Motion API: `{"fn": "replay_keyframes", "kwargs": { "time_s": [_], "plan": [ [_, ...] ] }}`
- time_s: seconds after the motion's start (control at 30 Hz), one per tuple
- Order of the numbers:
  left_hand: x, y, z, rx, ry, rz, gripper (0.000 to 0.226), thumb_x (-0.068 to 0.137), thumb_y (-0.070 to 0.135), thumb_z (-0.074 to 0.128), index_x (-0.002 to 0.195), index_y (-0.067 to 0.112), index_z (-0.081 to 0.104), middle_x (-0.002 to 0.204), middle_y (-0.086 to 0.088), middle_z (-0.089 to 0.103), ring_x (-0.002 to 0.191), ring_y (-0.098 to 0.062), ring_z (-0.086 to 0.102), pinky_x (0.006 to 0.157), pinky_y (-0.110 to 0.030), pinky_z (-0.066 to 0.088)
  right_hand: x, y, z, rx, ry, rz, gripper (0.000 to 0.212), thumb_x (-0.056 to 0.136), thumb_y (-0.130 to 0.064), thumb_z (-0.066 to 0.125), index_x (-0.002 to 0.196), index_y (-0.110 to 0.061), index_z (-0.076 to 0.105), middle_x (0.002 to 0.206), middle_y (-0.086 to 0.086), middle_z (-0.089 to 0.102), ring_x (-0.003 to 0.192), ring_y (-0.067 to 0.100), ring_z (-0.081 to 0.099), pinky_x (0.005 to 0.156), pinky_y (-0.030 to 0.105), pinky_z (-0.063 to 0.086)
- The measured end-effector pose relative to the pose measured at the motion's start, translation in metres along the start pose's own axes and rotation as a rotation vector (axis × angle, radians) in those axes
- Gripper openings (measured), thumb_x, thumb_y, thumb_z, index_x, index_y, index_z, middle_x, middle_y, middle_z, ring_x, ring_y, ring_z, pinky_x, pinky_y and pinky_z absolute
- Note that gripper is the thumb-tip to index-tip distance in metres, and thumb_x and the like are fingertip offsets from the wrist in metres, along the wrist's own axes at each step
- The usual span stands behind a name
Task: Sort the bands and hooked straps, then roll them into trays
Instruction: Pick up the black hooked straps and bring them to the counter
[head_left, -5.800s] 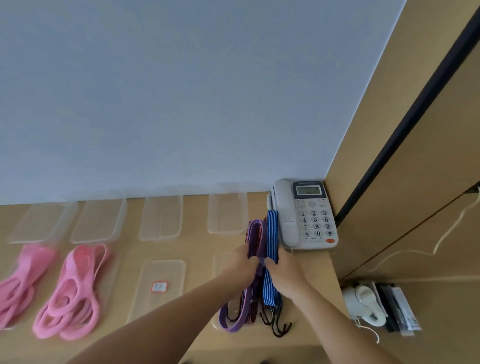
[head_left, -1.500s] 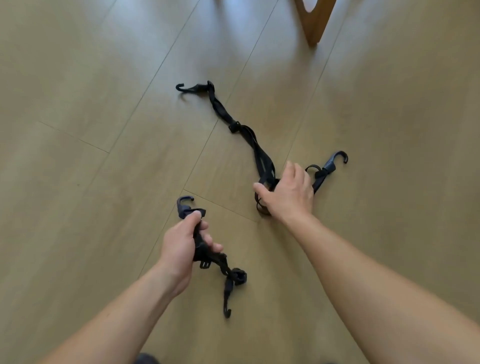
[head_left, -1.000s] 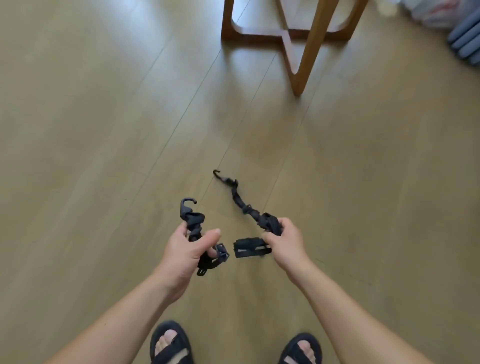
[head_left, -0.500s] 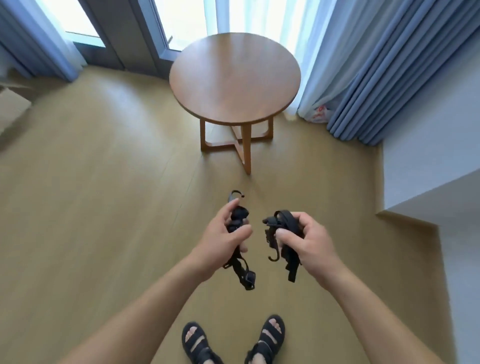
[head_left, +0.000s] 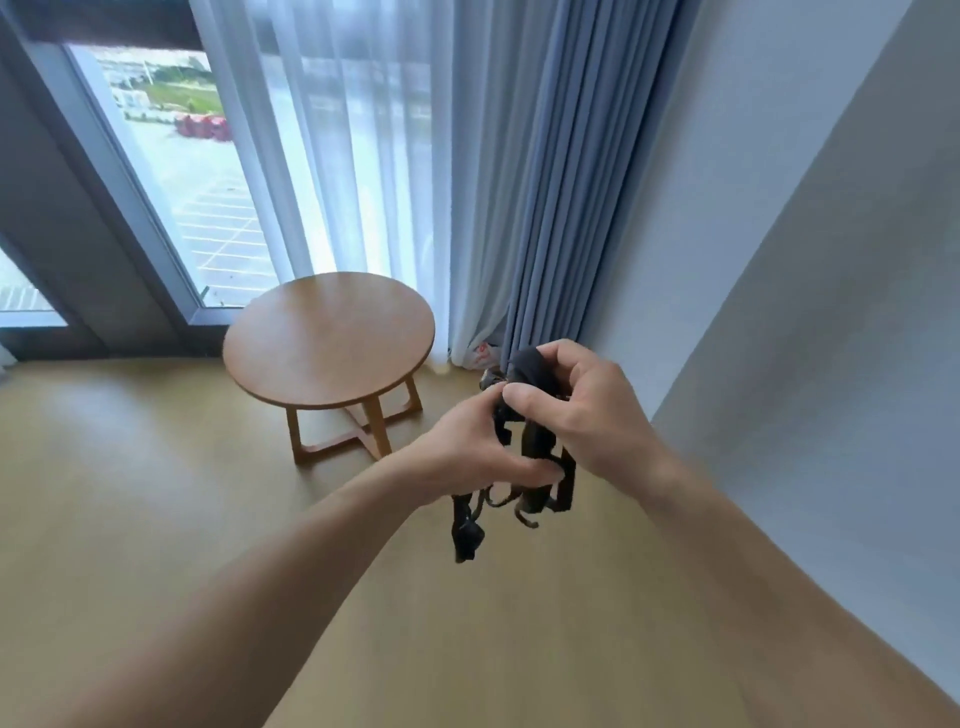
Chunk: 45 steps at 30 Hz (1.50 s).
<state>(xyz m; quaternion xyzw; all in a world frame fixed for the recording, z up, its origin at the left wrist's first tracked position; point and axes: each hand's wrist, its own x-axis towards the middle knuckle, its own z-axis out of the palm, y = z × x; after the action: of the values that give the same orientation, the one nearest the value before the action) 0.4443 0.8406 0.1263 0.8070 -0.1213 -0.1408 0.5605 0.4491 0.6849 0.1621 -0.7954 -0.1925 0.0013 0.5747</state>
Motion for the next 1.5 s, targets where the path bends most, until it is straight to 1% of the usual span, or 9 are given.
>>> {"fn": "replay_keyframes", "kwargs": {
  "time_s": [0.13, 0.33, 0.47, 0.63, 0.9, 1.03, 1.2, 1.33, 1.5],
  "plan": [
    [-0.012, 0.023, -0.003, -0.071, 0.039, 0.044, 0.010, 0.088, 0.024, 0.072, 0.094, 0.017, 0.068, 0.059, 0.013, 0.064, 0.051, 0.000, 0.055, 0.050, -0.015, 0.045, -0.026, -0.024, -0.004, 0.021, 0.132, -0.052, 0.021, 0.079, -0.043, 0.074, 0.098, -0.035, 0.068, 0.089, -0.010, 0.072, 0.086, 0.015, 0.071, 0.076, 0.030, 0.059],
    [-0.033, 0.048, 0.002, -0.246, -0.098, -0.039, 0.014, 0.089, 0.024, 0.070, 0.090, 0.011, 0.067, 0.058, 0.001, 0.061, 0.048, -0.012, 0.050, 0.047, -0.024, 0.043, -0.106, -0.010, 0.017, -0.035, 0.250, 0.198, 0.066, 0.067, -0.056, 0.077, 0.125, -0.043, 0.047, 0.113, -0.017, 0.064, 0.107, 0.007, 0.063, 0.094, 0.038, 0.053],
    [-0.046, 0.060, 0.025, -0.251, -0.213, -0.052, 0.009, 0.090, 0.017, 0.068, 0.088, 0.009, 0.063, 0.057, -0.004, 0.055, 0.046, -0.015, 0.046, 0.047, -0.026, 0.042, -0.152, -0.007, 0.045, -0.042, 0.282, 0.282, 0.044, 0.079, -0.032, 0.076, 0.116, -0.040, 0.054, 0.095, -0.022, 0.067, 0.090, 0.003, 0.065, 0.085, 0.032, 0.055],
    [-0.057, 0.072, 0.060, -0.287, -0.404, -0.128, 0.020, 0.091, 0.012, 0.067, 0.108, 0.002, 0.065, 0.077, -0.010, 0.068, 0.049, -0.013, 0.047, 0.046, -0.024, 0.044, -0.202, -0.005, 0.049, 0.064, 0.476, 0.457, 0.017, 0.094, -0.029, 0.061, 0.109, -0.022, 0.063, 0.099, 0.004, 0.068, 0.098, 0.017, 0.064, 0.098, 0.045, 0.050],
    [-0.069, 0.097, 0.122, -0.217, -0.862, -0.225, 0.036, 0.093, 0.008, 0.060, 0.128, 0.009, 0.054, 0.104, -0.021, 0.066, 0.052, -0.014, 0.048, 0.048, -0.024, 0.044, -0.302, -0.040, 0.001, 0.270, 1.177, 0.386, 0.014, 0.074, -0.028, 0.053, 0.062, -0.025, 0.047, 0.064, 0.008, 0.042, 0.062, 0.026, 0.037, 0.054, 0.038, 0.032],
    [-0.086, 0.118, 0.173, -0.100, -1.104, -0.180, 0.035, 0.094, 0.005, 0.046, 0.127, 0.012, 0.056, 0.085, -0.013, 0.065, 0.045, -0.012, 0.041, 0.042, -0.021, 0.034, -0.344, -0.053, -0.019, 0.123, 1.119, 0.453, 0.028, 0.079, -0.037, 0.043, 0.094, -0.027, 0.064, 0.083, 0.002, 0.076, 0.064, 0.016, 0.060, 0.063, 0.033, 0.045],
    [-0.123, 0.147, 0.253, -0.001, -1.330, -0.113, 0.014, 0.079, 0.011, 0.053, 0.075, 0.019, 0.063, 0.068, -0.008, 0.058, 0.040, -0.011, 0.037, 0.041, -0.018, 0.029, -0.409, -0.059, -0.036, 0.190, 1.001, 0.386, 0.031, 0.090, -0.020, 0.042, 0.089, -0.029, 0.072, 0.077, -0.001, 0.071, 0.067, 0.013, 0.061, 0.060, 0.021, 0.050],
    [-0.147, 0.156, 0.308, -0.046, -1.327, -0.094, 0.025, 0.081, 0.014, 0.058, 0.106, 0.013, 0.055, 0.070, -0.007, 0.059, 0.045, -0.013, 0.045, 0.045, -0.021, 0.036, -0.475, -0.065, -0.054, 0.366, 0.970, 0.379, 0.024, 0.088, -0.020, 0.049, 0.089, -0.021, 0.073, 0.080, 0.009, 0.068, 0.066, 0.020, 0.063, 0.056, 0.029, 0.051],
    [-0.181, 0.160, 0.364, 0.047, -1.596, -0.024, 0.034, 0.080, 0.021, 0.073, 0.109, 0.011, 0.061, 0.085, -0.008, 0.066, 0.070, -0.020, 0.061, 0.070, -0.031, 0.051, -0.551, -0.077, -0.089, 0.523, 1.138, 0.361, 0.012, 0.082, -0.023, 0.058, 0.072, -0.017, 0.057, 0.063, 0.006, 0.048, 0.049, 0.018, 0.036, 0.045, 0.027, 0.030]
  ]
}}
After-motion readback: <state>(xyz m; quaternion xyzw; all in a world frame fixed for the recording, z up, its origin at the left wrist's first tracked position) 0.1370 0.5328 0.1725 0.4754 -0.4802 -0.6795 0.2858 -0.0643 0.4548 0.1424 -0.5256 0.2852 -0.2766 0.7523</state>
